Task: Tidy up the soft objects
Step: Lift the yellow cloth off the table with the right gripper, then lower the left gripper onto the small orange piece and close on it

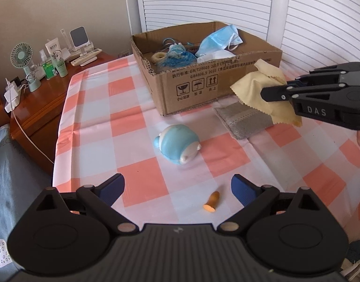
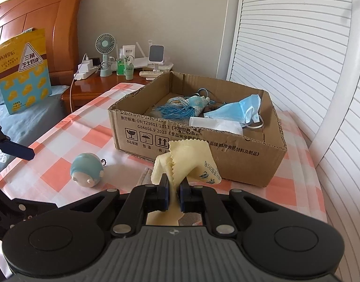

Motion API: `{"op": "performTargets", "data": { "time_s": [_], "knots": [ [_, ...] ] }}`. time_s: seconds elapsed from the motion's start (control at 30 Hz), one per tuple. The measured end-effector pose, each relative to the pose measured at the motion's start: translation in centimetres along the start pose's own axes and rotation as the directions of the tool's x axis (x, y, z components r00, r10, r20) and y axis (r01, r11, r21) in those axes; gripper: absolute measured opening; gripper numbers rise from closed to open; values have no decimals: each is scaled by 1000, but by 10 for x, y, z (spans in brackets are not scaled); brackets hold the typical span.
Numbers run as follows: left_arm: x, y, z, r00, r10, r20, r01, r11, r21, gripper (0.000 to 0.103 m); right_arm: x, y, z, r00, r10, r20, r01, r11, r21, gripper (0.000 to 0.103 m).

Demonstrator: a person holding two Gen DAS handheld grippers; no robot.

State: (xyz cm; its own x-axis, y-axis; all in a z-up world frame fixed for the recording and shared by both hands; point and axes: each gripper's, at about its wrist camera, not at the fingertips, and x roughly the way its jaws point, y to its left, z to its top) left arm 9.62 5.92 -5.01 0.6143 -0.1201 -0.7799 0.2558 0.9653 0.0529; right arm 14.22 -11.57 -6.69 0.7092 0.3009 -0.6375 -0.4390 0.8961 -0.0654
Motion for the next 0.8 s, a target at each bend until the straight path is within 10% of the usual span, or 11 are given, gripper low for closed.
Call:
{"op": "performTargets", "data": {
  "time_s": [0.43,0.63,0.8],
  "knots": [
    [1,-17,-17,996,-65,-65,66,998,16,95,-4,1,-6,1000,6,2,-6,1000,1,11],
    [-1,-27,-21,954,-280,-102,279,960,-30,94,-3,-4,-10,1000,8,2,-8,1000,16,11],
    [13,-32,-18,943,-309,-123,302,951,-72,94,-6,-7,-13,1000,4,7,-4,1000,8,11]
  ]
}}
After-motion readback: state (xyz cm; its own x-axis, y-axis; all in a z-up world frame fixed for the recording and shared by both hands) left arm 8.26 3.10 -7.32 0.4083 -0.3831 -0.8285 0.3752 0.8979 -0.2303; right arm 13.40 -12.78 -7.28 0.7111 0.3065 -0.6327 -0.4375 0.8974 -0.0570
